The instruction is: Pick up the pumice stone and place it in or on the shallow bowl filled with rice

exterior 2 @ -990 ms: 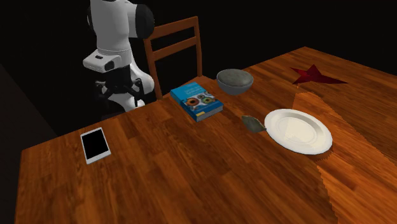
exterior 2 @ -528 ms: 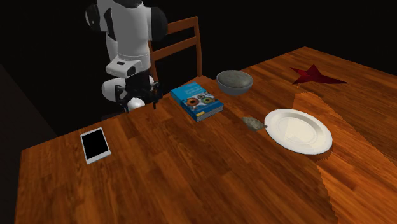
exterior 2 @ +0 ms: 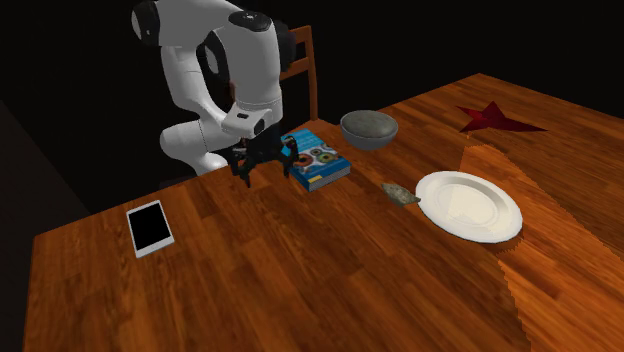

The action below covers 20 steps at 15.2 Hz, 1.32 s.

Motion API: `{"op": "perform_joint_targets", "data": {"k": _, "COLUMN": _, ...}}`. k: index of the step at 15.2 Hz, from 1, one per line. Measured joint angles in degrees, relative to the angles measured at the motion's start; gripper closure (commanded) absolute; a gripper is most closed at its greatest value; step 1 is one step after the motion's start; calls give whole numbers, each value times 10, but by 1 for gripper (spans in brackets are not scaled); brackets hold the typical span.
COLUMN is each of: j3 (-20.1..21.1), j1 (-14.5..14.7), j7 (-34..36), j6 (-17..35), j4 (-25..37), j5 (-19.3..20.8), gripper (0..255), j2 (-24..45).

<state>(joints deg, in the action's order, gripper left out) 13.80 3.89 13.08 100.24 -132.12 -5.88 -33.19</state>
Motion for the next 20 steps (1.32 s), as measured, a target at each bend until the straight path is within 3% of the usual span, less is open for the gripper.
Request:
{"op": "perform_joint_targets", "data": {"k": 11, "j3": 84, "j1": 28, "j7": 106, "j6": 75, "j4": 107, "j5": -55, "gripper": 0, "j2": 155}}
{"op": "perform_joint_targets", "data": {"k": 20, "j3": 142, "j1": 51, "j7": 198, "j6": 121, "j4": 251, "j5": -38, "gripper": 0, "j2": 316}}
